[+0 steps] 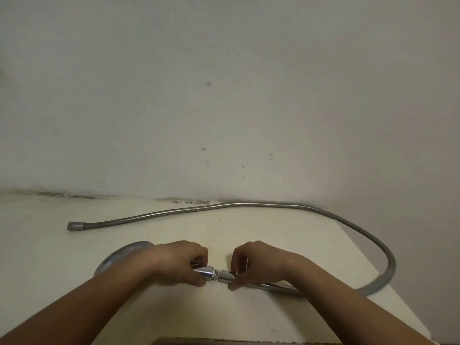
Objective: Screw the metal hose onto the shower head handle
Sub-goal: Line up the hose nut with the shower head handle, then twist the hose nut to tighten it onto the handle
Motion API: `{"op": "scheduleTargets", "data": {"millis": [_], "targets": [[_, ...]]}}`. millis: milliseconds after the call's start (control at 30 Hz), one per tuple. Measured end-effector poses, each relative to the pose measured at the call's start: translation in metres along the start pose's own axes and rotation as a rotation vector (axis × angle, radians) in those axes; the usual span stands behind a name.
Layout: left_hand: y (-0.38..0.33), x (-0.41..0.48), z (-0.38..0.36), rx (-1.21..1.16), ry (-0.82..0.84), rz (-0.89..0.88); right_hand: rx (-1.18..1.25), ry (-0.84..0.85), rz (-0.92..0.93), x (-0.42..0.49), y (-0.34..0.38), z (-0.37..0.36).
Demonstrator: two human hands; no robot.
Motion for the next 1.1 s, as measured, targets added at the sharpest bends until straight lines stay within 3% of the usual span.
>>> {"op": "scheduleTargets", "data": {"millis": [233, 400, 533, 767, 1100], "targets": [[0.003, -0.007, 0.006, -0.014, -0.035, -0.008, -0.001, -0.011, 0.032, 0.002, 0.004, -0.005], [0.002, -0.015, 0.018, -0.063, -0.085, -0.026, 0.251, -0.039, 0.068, -0.006, 0.005, 0.004], [0.001, -0.023, 0.025, -0.231, -0.142, -0.077, 0.268, -0.118, 0.151, -0.01, 0.011, 0.015], [-0.005, -0.036, 0.043, -0.166, -0.266, -0.059, 0.254, -0.268, 0.285, -0.022, 0.021, 0.028], [-0.017, -0.051, 0.064, -0.198, -0.367, -0.132, 0.268, -0.262, 0.324, -0.04, 0.036, 0.043]]}}
Point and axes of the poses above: each hand's wrist, its own x-axis towards the middle knuckle, its own z-axis out of the back of the hand, y = z × x, the point moved 5 cm from there along x, towards the middle knuckle, and after that the axes turned 14 degrees about x, right-handed, at the moved point
